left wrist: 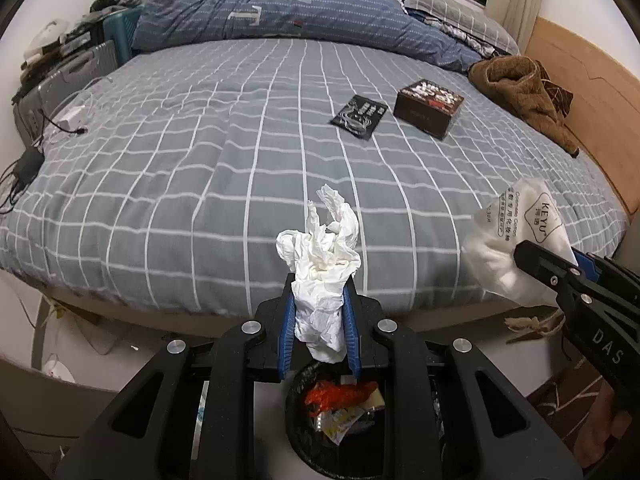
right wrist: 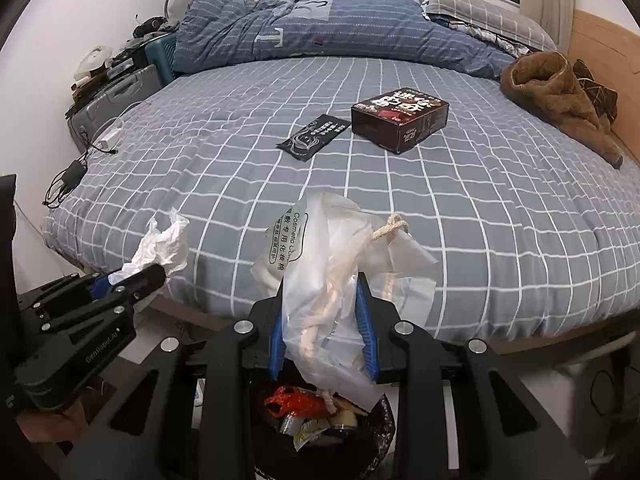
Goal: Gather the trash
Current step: 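Carry the tissue and clear bag with both tools over the trash bin, then open the right tool to drop the clear bag while the left tool drops the tissue into the bin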
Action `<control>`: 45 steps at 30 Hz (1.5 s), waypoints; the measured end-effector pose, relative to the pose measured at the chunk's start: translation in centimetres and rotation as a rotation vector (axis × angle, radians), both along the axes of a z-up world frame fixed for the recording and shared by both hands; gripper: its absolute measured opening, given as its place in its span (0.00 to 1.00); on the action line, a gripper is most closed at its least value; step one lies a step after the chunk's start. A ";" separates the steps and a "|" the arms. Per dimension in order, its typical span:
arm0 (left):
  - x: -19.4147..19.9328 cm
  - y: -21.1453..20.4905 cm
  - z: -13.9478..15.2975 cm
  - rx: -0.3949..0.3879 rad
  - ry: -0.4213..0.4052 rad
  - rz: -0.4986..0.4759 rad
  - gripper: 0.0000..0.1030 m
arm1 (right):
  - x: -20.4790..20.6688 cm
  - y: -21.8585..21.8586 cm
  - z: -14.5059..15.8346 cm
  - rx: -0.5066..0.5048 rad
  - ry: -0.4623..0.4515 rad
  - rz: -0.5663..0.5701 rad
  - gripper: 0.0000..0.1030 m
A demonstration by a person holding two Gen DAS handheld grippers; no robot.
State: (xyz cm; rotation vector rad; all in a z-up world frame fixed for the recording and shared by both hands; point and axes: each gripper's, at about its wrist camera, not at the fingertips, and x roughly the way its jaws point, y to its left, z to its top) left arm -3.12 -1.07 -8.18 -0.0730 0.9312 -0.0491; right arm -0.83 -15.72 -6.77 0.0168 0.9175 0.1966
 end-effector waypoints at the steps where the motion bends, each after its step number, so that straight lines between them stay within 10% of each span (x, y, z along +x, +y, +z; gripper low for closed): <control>1: -0.5 -0.1 -0.2 0.001 0.003 0.003 0.20 | -0.2 0.0 0.0 0.000 0.002 0.002 0.28; 24: -6.9 -0.8 -2.1 -0.001 0.104 0.016 0.20 | -6.9 0.7 -2.5 -0.018 0.120 -0.004 0.28; 45: -4.5 -0.2 -11.9 0.004 0.291 0.013 0.20 | -5.3 1.4 -12.7 -0.034 0.352 0.017 0.28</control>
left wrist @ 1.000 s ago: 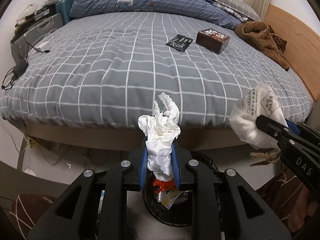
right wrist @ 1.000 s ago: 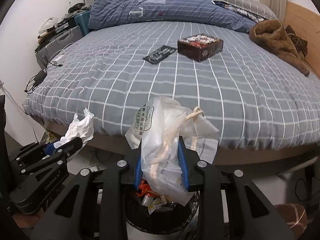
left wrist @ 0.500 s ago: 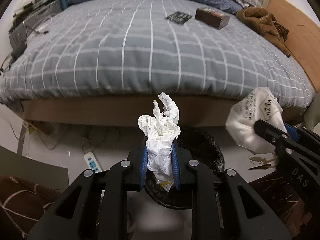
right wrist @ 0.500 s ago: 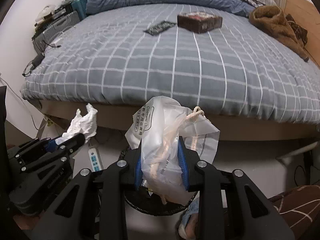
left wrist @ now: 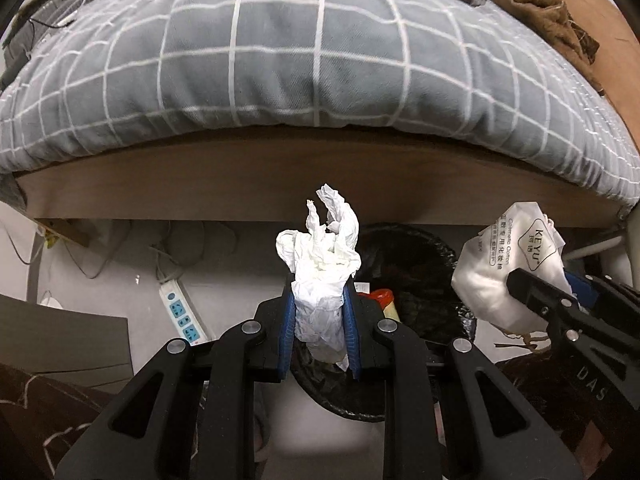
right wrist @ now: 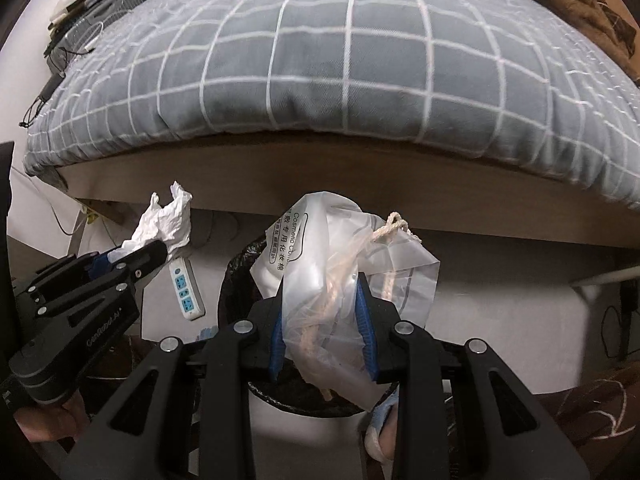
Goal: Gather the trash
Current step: 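Open the right tool to drop the clear bag while the left tool drops the tissue into the bin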
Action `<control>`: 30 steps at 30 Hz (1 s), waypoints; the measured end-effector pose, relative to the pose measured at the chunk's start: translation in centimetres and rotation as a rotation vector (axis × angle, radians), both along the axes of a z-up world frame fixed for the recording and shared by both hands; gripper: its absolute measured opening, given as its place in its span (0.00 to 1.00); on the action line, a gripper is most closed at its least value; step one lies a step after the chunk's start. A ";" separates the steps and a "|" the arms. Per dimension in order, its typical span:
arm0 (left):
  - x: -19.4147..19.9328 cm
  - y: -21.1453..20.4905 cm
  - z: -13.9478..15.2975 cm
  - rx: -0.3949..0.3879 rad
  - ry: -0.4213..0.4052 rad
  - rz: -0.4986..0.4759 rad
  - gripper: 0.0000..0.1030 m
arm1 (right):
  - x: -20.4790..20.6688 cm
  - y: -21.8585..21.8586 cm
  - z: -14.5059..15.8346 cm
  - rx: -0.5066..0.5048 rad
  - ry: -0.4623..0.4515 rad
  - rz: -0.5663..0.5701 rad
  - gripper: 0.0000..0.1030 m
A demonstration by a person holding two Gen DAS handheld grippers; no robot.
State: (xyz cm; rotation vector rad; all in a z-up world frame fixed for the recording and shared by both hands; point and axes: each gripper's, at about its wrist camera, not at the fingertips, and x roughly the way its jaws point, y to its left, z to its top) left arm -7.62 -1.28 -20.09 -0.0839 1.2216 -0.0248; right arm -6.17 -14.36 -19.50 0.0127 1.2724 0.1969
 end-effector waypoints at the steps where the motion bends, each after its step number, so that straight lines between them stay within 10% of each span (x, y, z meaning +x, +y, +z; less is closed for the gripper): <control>1: 0.3 0.0 -0.2 0.000 0.006 0.001 0.20 | 0.2 0.1 -0.3 0.000 0.006 0.001 0.29; 14: 1.6 1.9 -2.5 -0.002 0.050 0.037 0.20 | 1.5 1.8 -3.7 -0.018 0.069 0.045 0.35; 30: 1.8 -1.8 -2.2 -0.014 0.044 -0.049 0.20 | 0.9 -2.9 -1.4 -0.051 -0.003 -0.012 0.80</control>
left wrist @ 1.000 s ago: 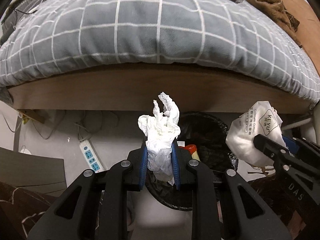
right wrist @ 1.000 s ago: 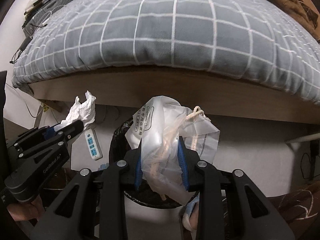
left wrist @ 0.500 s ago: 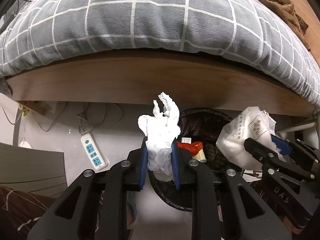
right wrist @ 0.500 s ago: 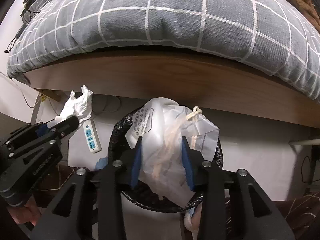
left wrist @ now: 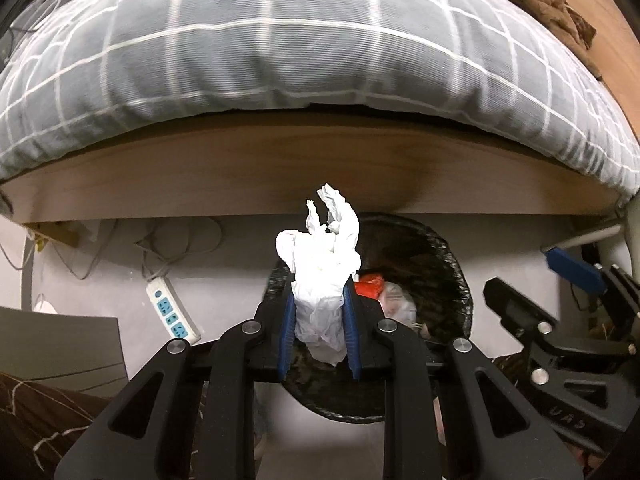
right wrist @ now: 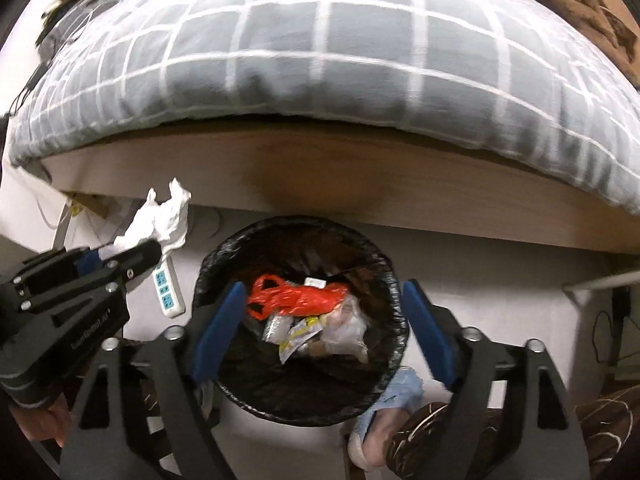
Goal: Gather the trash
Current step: 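Open the right tool to drop the clear bag while the left tool drops the tissue into the bin, then move both open tools back over the bed toward the box and packet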
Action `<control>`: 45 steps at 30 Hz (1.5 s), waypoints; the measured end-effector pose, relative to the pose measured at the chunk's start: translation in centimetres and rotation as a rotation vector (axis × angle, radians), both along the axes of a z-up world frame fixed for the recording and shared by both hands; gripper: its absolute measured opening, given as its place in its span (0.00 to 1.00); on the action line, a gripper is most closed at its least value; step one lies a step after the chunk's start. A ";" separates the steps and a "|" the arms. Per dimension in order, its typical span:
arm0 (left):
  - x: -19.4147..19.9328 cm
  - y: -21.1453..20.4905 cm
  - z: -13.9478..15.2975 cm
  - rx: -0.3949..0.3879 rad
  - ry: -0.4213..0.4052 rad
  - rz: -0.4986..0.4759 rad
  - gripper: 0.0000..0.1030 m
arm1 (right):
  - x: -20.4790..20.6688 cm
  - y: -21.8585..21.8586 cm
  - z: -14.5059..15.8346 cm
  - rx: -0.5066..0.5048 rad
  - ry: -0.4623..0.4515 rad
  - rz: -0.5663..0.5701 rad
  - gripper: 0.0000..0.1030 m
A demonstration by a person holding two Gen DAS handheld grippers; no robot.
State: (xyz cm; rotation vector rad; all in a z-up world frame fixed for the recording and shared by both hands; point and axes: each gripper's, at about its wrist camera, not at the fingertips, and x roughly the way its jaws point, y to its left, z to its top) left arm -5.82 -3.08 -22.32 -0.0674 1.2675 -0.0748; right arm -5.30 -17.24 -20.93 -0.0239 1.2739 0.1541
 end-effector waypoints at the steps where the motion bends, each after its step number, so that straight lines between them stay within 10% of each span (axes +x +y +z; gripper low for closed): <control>1: 0.0 -0.4 0.0 -0.004 0.002 -0.006 0.20 | -0.1 -0.4 0.1 -0.003 -0.004 -0.014 0.83; 22: -0.4 -7.2 -0.5 -0.015 -0.003 -0.137 0.23 | -0.3 -8.0 2.0 -0.090 -0.092 -0.185 0.93; 45: 0.9 -6.0 7.4 0.066 -0.244 -0.082 0.94 | 0.9 -9.5 8.9 -0.085 -0.293 -0.224 0.93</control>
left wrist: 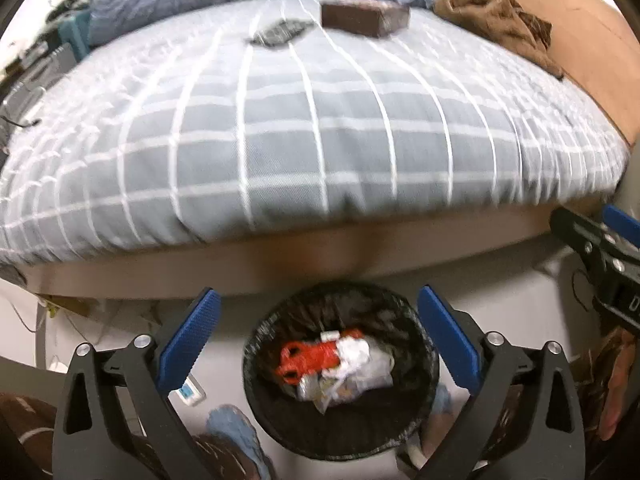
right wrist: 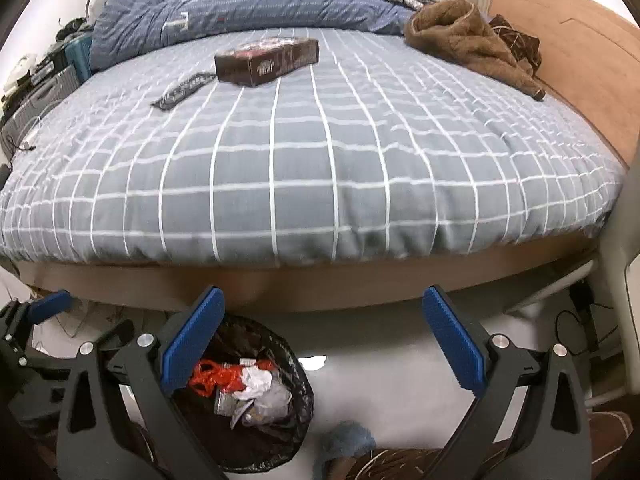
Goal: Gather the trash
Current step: 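Move both open tools back over the bed toward the box and packet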
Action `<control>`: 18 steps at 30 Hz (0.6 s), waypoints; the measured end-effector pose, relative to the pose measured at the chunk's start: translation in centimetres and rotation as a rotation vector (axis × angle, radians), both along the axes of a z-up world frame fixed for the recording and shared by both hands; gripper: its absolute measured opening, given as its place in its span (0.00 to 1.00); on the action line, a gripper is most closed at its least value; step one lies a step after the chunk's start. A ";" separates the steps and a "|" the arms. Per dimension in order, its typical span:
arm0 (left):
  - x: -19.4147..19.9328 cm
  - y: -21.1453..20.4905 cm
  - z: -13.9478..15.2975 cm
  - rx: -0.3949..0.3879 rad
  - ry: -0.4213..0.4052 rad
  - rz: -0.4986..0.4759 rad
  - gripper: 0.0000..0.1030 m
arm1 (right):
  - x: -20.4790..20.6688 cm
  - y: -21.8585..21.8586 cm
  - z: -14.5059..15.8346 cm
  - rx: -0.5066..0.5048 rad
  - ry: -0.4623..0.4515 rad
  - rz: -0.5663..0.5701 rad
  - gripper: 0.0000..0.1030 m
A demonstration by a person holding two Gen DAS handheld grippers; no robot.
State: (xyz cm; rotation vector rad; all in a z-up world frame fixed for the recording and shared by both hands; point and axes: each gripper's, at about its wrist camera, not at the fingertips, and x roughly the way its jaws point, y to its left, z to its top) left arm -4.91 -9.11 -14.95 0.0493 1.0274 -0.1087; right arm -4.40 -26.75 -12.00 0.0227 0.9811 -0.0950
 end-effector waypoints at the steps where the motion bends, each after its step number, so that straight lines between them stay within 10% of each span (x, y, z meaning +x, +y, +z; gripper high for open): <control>1: 0.2 0.2 0.4 -0.001 -0.011 0.002 0.94 | 0.1 0.0 0.4 0.005 -0.011 0.001 0.93; 18: 6.5 1.6 7.5 -0.013 -0.174 0.042 0.94 | 5.7 1.5 6.2 0.008 -0.155 0.040 0.93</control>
